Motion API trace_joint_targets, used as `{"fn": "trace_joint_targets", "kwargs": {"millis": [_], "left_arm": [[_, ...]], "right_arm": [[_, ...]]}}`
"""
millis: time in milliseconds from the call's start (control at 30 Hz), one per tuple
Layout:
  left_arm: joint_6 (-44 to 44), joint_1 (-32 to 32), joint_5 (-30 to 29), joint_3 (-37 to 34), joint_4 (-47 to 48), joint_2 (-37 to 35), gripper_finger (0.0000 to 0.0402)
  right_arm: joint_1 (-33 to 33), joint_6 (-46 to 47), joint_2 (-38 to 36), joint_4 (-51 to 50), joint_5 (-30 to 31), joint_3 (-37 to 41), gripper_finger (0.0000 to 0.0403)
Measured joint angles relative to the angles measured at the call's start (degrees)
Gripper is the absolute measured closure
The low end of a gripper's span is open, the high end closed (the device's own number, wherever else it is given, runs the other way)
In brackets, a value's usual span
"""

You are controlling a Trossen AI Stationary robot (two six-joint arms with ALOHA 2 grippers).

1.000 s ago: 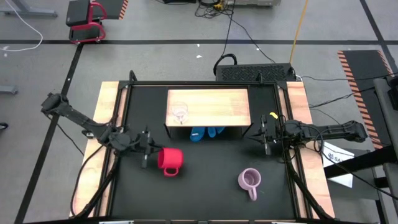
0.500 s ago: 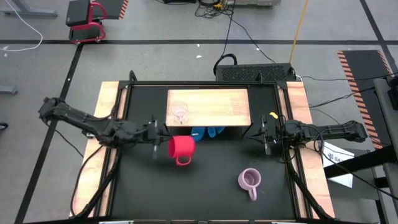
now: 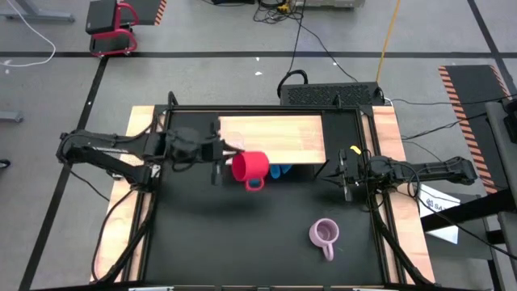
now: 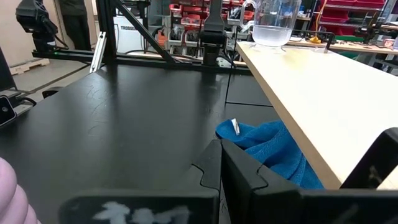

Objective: Stack small to large cups/mugs on shelf
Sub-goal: Put the red mug on the shelf

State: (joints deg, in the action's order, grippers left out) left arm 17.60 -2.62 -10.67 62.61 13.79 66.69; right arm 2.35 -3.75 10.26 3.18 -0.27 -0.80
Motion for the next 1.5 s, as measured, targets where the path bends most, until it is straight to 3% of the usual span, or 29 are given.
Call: {"fn": "trace_joint_targets", "kwargs": {"millis": [433,667,1000,1500], "left_arm": [[1.0,17.9,19.0,10.2,2.4,3.3,0.0398],[1.2,22.8,25.6,16.3,4.1,9.4,0.0398],[1.7,25.9,28.9,24.4,5.9,14.7,0.0398],[-0.5,32.5,33.1,25.0,2.7,15.9,0.0398]], "right_arm": [[0.0,0.0,0.0,0.0,0.0,0.0,0.0403],[0.0,0.0,0.0,0.0,0.0,0.0,0.0403],[0.0,0.1,0.0,0.0,0.0,0.0,0.0403],[0.0,0.1,0.0,0.0,0.0,0.0,0.0403]]}}
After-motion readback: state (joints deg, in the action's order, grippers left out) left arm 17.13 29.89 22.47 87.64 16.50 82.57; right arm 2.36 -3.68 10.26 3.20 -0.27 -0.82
